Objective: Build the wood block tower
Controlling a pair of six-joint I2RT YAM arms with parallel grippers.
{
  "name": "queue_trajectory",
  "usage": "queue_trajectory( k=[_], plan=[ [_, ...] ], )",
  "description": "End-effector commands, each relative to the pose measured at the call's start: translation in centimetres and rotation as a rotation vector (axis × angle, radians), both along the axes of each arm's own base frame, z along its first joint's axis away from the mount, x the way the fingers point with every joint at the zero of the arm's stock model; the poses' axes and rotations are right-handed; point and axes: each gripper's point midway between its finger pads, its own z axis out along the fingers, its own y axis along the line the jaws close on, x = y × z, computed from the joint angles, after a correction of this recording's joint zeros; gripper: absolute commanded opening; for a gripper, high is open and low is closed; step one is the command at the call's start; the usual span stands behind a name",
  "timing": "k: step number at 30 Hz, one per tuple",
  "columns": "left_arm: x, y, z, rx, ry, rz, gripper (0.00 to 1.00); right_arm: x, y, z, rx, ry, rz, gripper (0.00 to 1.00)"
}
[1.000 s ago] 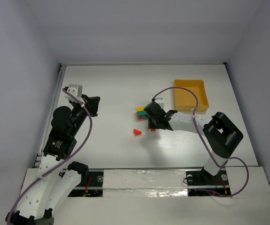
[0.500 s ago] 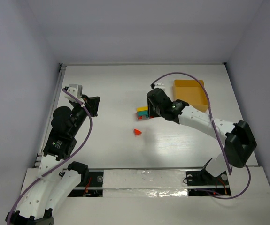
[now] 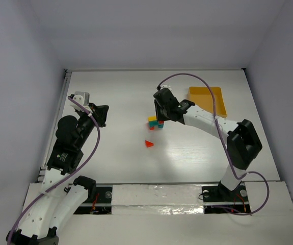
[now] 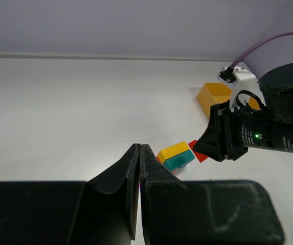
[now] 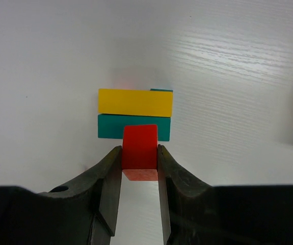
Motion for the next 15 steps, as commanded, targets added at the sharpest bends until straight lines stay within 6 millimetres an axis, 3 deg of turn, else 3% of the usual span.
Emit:
queue_trajectory(
  k=[1,7,15],
  plan=[
    [0.2,0.0,1.0,-0.012,-0.039,0.004,0.01,1.6,0.7,1.5,0.023,-0.032,0.025,0.33],
    [0.4,0.0,0.8,-0.009,-0.03,0.004,0.01,3.2,0.4,-0.1,0.033,-0.008,0.011,0.33],
    [0.5,0.0,0.7,-0.007,-0.028,0.005,0.01,3.6,0.8,-0.9,0.027,0.006,0.013,0.33]
  ],
)
